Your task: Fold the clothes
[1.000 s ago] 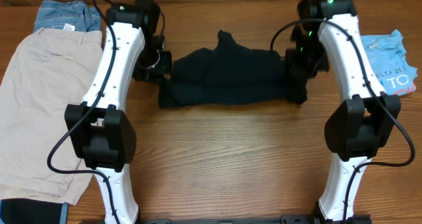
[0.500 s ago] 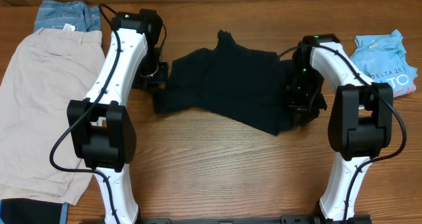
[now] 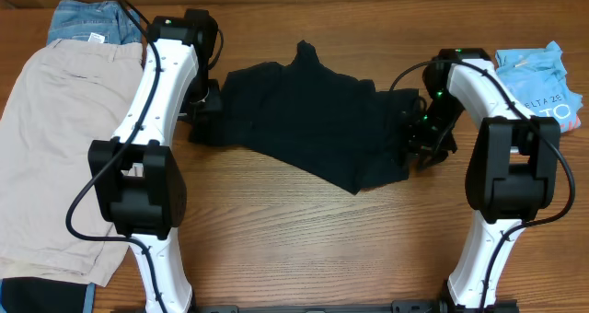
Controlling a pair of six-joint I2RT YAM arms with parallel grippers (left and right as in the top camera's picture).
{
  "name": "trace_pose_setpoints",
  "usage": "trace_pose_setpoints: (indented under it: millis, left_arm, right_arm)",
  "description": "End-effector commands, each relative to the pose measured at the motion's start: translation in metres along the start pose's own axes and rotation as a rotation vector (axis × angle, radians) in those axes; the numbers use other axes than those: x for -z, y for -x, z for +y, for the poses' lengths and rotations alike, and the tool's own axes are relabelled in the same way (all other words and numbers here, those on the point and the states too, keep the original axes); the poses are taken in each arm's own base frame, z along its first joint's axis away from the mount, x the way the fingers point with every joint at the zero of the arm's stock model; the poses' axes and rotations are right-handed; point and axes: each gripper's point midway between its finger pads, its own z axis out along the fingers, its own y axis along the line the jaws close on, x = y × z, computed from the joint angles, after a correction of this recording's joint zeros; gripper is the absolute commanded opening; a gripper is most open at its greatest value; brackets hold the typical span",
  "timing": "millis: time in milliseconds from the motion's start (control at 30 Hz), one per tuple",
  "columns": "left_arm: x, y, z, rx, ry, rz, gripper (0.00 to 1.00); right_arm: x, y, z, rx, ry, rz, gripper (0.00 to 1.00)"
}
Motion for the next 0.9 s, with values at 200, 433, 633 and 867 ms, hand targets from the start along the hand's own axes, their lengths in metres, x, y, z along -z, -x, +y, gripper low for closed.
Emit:
trace_pose_setpoints:
  millis: [200,433,633,867]
  left_arm:
    - [-0.003,-0.001,-0.002,0.003,0.003,0.009,0.04]
    - [-0.003,-0.001,-0.004,0.000,0.003,0.008,0.04]
    - [0.007,0.009,-0.006,0.017,-0.030,-0.050,0.04]
    - [0.085,0.056,0.020,0.126,-0.124,-0.305,0.04]
  right_arm:
    - [-0.025,0.000,0.018,0.089,0.107,-0.020,0.42]
    - [-0.039,0.022,0.024,0.119,0.162,-0.112,0.04]
    - [0.002,0.032,0.030,0.118,0.163,-0.212,0.04]
    - [0.147,0.050,0.029,0.105,0.086,-0.570,0.04]
